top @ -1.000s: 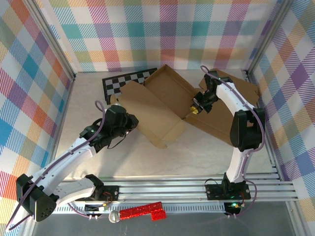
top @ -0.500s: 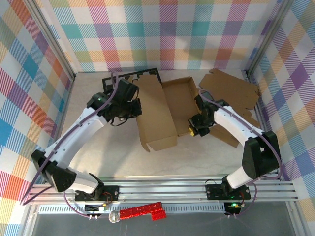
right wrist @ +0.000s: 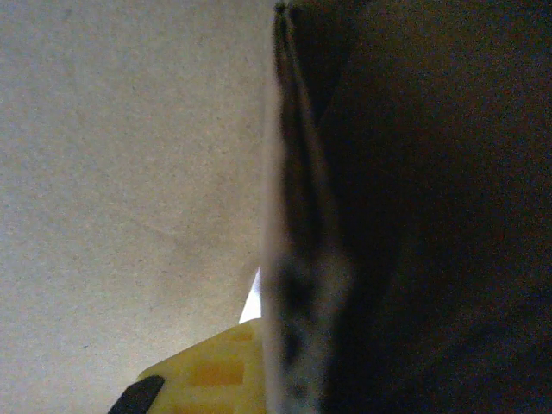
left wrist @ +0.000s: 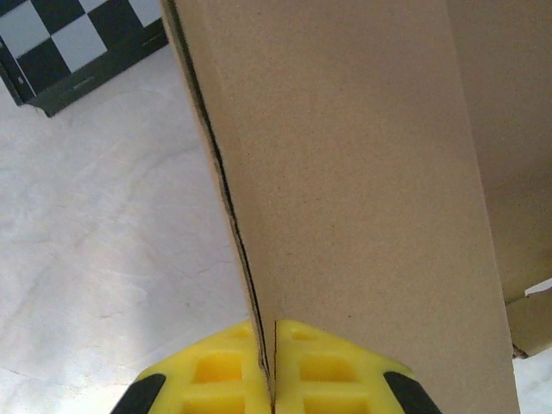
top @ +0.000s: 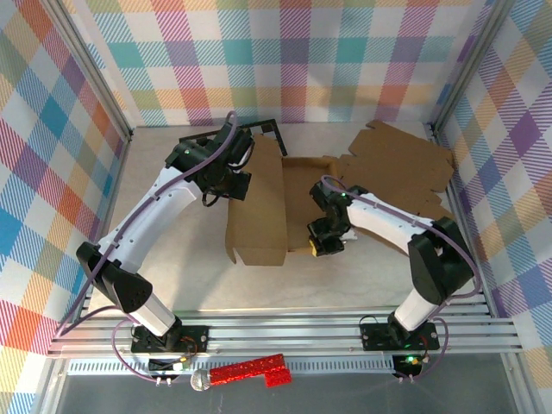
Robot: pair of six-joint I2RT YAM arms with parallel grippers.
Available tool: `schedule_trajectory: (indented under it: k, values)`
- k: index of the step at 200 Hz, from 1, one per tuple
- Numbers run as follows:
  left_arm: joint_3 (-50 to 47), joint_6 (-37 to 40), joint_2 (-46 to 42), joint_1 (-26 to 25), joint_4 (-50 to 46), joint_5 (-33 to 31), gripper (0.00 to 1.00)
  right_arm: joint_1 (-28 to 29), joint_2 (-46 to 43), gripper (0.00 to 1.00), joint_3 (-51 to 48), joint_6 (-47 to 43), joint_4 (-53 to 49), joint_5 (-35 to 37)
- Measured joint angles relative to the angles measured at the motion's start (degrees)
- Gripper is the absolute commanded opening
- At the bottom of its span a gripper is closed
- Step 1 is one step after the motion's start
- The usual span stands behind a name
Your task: Fold the paper box
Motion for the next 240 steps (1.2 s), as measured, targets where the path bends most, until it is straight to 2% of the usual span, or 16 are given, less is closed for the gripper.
schedule_trajectory:
  k: [25,38,79,103,121,138,163,196,240]
  values:
    - [0.00,3.80,0.63,-0.02,-0.81,-0.22,0.00,1.55,2.60,0.10,0.00,1.51,1.57,-0.85]
    - [0.00,4.92,1.29,-0.02,-1.07,-0.55,0.00,2.03,3.89,0.19,0.00,1.84,2.08,-1.49]
    - [2.01,5.53,6.23,-0.24,-0.76,-0.74,0.00,3.82,6.36,0.61,1.36,1.66,2.01,-5.51]
    - [4.15,5.79,8.79,-0.24,-0.94,-0.57,0.00,4.28,6.29,0.73,5.16,0.94,1.53,-6.82]
    - [5.03,7.23,9.31,-0.61,-1.53,-0.44,0.00,4.28,5.09,0.77,8.33,-0.33,0.79,-6.73]
    - [6.08,8.87,9.33,-0.61,-2.82,-0.50,0.00,4.28,2.95,0.78,12.20,-2.60,-1.57,-5.33]
    - [8.37,11.32,9.60,-0.68,-3.13,-1.62,0.00,3.63,-0.28,0.72,18.45,-10.14,-3.37,-2.75]
    - [11.50,15.30,11.17,-1.49,-3.10,-5.14,0.00,0.72,-2.54,0.65,24.24,-29.99,-2.47,0.07]
    - [12.09,25.09,12.52,-5.88,-0.55,-12.59,0.00,-9.09,-5.73,0.62,24.65,-57.96,-0.44,2.01]
